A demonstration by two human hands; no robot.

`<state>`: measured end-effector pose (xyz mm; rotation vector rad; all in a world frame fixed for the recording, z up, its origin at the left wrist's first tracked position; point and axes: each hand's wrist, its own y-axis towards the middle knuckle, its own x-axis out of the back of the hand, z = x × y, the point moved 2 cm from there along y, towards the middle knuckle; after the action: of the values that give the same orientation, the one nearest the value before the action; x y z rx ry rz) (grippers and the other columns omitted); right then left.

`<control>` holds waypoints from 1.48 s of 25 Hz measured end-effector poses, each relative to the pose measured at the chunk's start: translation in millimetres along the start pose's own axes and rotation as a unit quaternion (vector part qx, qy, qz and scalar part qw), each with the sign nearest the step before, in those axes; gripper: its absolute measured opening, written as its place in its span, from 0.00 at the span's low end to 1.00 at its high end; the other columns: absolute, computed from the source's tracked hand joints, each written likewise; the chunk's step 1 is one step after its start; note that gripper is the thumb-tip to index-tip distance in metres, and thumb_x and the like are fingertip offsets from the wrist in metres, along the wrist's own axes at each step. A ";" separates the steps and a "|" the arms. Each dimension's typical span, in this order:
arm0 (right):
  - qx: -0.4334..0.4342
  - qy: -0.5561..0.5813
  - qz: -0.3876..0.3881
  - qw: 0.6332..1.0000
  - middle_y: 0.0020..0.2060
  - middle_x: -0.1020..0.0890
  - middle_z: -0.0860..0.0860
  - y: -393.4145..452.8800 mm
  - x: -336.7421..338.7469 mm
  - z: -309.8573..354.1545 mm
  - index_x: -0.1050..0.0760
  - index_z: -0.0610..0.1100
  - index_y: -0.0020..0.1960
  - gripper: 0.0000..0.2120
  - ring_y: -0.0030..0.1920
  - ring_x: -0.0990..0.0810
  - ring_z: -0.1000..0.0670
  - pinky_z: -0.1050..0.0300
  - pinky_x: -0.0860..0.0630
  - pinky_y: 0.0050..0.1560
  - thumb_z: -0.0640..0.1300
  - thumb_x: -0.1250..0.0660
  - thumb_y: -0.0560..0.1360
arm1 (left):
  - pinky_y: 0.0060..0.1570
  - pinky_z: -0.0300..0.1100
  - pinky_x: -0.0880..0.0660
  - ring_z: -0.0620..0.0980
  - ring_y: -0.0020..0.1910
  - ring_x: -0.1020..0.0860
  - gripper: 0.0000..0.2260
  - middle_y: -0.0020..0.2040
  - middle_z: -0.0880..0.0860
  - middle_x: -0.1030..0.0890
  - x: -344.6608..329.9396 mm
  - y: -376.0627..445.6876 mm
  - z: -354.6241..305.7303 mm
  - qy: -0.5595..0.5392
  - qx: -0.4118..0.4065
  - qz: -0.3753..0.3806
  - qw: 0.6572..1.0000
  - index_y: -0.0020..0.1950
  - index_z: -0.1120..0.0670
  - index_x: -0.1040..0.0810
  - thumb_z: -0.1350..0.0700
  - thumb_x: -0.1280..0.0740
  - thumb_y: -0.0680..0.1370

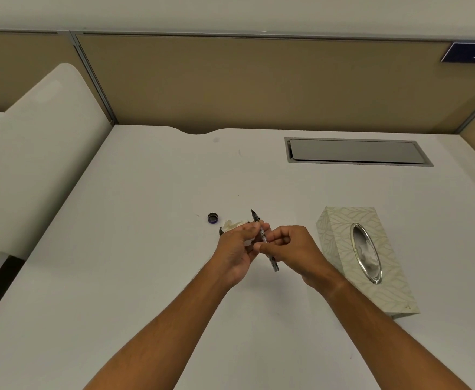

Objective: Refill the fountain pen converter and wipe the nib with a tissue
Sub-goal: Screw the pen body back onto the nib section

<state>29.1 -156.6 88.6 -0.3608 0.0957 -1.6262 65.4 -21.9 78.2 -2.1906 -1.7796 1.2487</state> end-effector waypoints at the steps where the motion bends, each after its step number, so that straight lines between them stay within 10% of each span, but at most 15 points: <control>1: -0.009 0.007 0.006 1.000 0.36 0.14 0.45 2.0 0.5 -0.7 0.17 0.40 0.44 0.06 0.36 0.15 0.50 0.61 0.20 0.38 0.41 0.23 0.70 | 0.49 0.44 0.20 0.53 0.48 0.17 0.06 0.48 0.56 0.14 -0.3 -0.4 0.3 0.001 0.000 0.002 1.000 0.50 0.61 0.19 0.62 0.35 0.79; 25: -0.040 0.048 0.040 0.997 0.40 0.14 0.44 -5.3 -2.3 5.3 0.17 0.40 0.50 0.05 0.39 0.15 0.49 0.56 0.18 0.43 0.38 0.32 0.78 | 0.43 0.41 0.21 0.51 0.44 0.18 0.08 0.47 0.55 0.15 -0.8 -2.7 1.2 0.020 -0.006 0.019 1.000 0.45 0.59 0.17 0.62 0.35 0.79; 37: 0.006 -0.119 -0.044 0.992 0.29 0.16 0.50 -10.7 -6.8 9.4 0.17 0.46 0.39 0.04 0.30 0.17 0.53 0.59 0.21 0.31 0.43 0.26 0.73 | 0.44 0.40 0.23 0.51 0.45 0.19 0.09 0.45 0.55 0.15 3.5 -1.8 1.0 0.073 -0.034 -0.014 0.997 0.49 0.63 0.17 0.57 0.31 0.77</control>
<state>21.8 -147.5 99.3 -0.5538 -0.1127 -1.6577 63.4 -18.8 76.5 -2.2194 -1.8156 1.0075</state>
